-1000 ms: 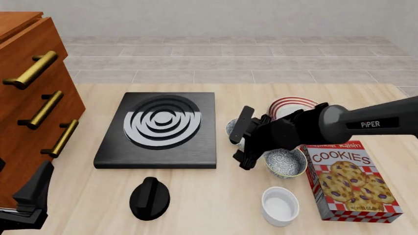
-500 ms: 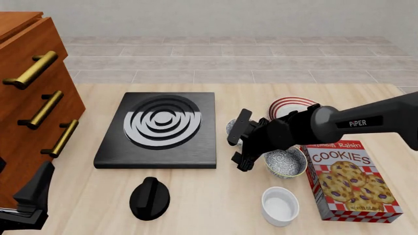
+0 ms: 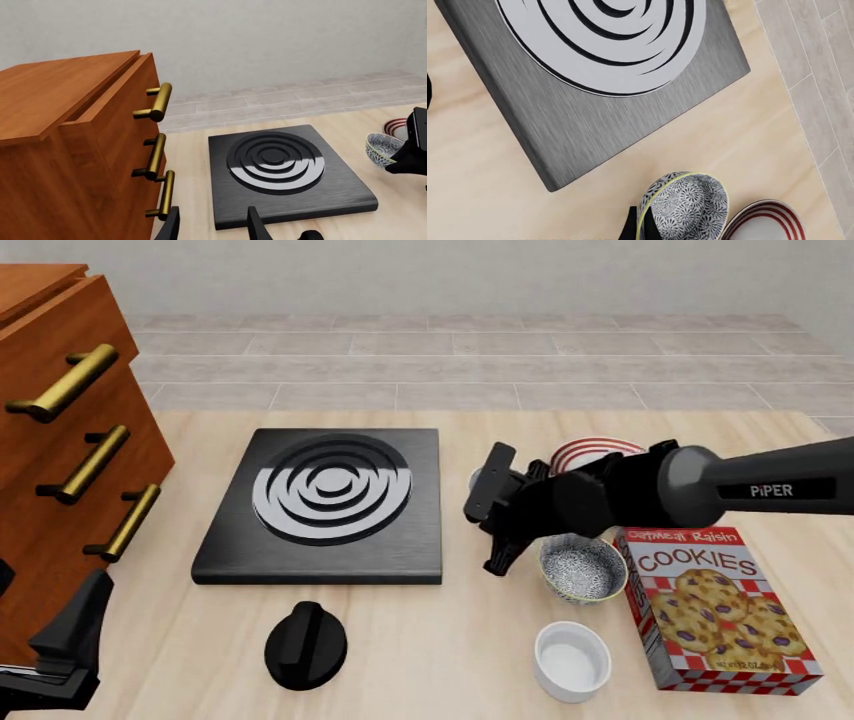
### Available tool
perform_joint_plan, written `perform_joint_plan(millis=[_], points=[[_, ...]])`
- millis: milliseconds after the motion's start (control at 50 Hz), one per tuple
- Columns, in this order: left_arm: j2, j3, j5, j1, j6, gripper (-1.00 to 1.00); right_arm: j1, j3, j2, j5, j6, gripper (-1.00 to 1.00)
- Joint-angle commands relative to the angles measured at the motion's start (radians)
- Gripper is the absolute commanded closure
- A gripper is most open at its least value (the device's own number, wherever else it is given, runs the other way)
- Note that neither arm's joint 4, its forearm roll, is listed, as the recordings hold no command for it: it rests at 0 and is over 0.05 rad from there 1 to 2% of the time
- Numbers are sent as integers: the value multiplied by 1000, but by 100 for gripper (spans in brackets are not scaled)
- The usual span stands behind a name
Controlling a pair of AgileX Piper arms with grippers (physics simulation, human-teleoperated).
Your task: Pick the akita bowl from table center and place it on the plate.
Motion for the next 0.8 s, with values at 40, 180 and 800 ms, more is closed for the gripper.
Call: perform_joint_plan(millis=[40,180,800], points=[[-4,0,5,-2,0,-100,-4,-71,-81,66,106,100],[-1,0,2,-2,0,-100,-31,-82,-107,75,114,100],[3,0,1,-1,-1,-100,-280,-13,-173,-25,256,100]])
